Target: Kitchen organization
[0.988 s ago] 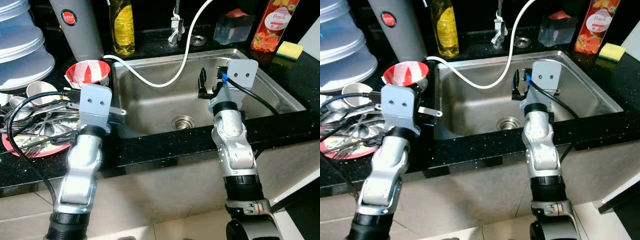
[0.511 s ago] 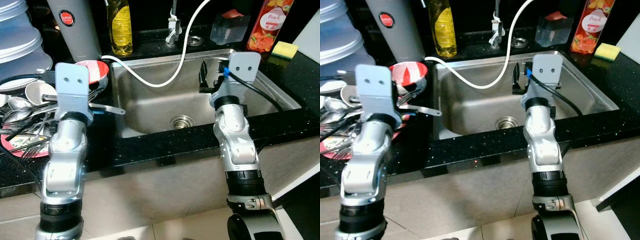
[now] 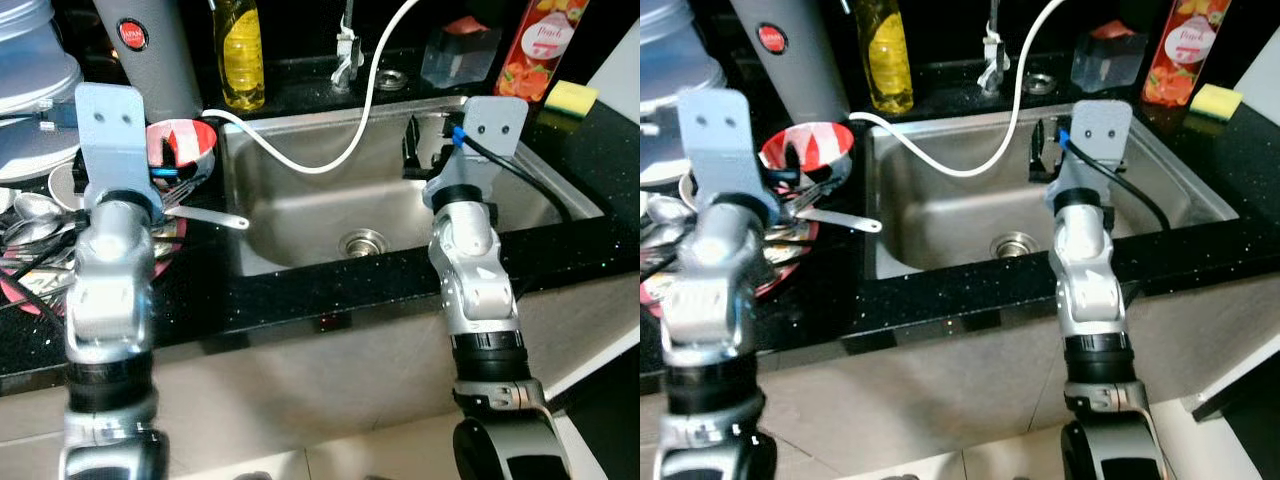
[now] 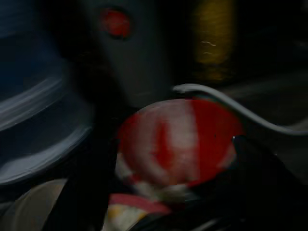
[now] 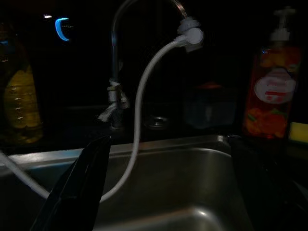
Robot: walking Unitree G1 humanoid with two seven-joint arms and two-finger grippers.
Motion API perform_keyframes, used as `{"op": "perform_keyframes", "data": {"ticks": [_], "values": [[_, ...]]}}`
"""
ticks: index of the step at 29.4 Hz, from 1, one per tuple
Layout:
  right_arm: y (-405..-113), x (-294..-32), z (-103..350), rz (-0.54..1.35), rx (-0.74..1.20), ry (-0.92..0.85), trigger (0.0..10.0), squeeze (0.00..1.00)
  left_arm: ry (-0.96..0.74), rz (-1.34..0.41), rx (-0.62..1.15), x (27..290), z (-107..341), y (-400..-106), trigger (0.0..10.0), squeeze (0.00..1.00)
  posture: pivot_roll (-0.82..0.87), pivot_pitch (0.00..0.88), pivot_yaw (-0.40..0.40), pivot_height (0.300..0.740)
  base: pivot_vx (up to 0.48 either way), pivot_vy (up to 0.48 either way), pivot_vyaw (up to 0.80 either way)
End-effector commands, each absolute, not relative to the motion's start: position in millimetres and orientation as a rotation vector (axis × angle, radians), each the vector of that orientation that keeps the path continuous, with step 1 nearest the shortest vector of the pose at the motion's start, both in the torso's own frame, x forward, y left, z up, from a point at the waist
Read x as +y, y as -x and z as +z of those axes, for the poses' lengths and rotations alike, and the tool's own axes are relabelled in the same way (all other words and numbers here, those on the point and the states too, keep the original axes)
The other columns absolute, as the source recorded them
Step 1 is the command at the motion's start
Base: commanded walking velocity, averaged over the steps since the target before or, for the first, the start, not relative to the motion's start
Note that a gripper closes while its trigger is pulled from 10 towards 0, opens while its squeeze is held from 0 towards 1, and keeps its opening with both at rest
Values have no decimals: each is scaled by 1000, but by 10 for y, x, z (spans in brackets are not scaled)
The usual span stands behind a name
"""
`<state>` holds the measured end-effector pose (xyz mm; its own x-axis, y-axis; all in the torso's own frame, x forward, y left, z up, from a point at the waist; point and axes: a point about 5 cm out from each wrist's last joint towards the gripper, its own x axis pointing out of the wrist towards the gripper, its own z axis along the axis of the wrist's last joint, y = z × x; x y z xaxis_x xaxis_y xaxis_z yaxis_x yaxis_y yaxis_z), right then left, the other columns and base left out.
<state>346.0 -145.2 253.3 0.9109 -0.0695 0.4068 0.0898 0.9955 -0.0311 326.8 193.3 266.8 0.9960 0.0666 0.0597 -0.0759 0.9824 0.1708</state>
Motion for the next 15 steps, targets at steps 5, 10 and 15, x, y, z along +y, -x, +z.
{"op": "perform_keyframes", "data": {"ticks": [5, 10, 15], "values": [[-3614, -1320, 2600, 54, -357, 96, 10000, 0, -158, -97, 45, 2112, 2754, -3426, 10000, 0, 105, 0, 93, 740, 0, 0, 0], [-3806, -1169, 2636, 247, -266, 70, 10000, 0, -199, -146, 127, 2339, 2764, -3539, 10000, 0, 113, 32, 87, 740, 0, 0, 0], [-3897, -1072, 2674, 388, -222, 131, 10000, 0, -194, -216, 192, 2434, 2762, -3627, 10000, 0, 132, 88, 69, 740, 0, 0, 0]]}}
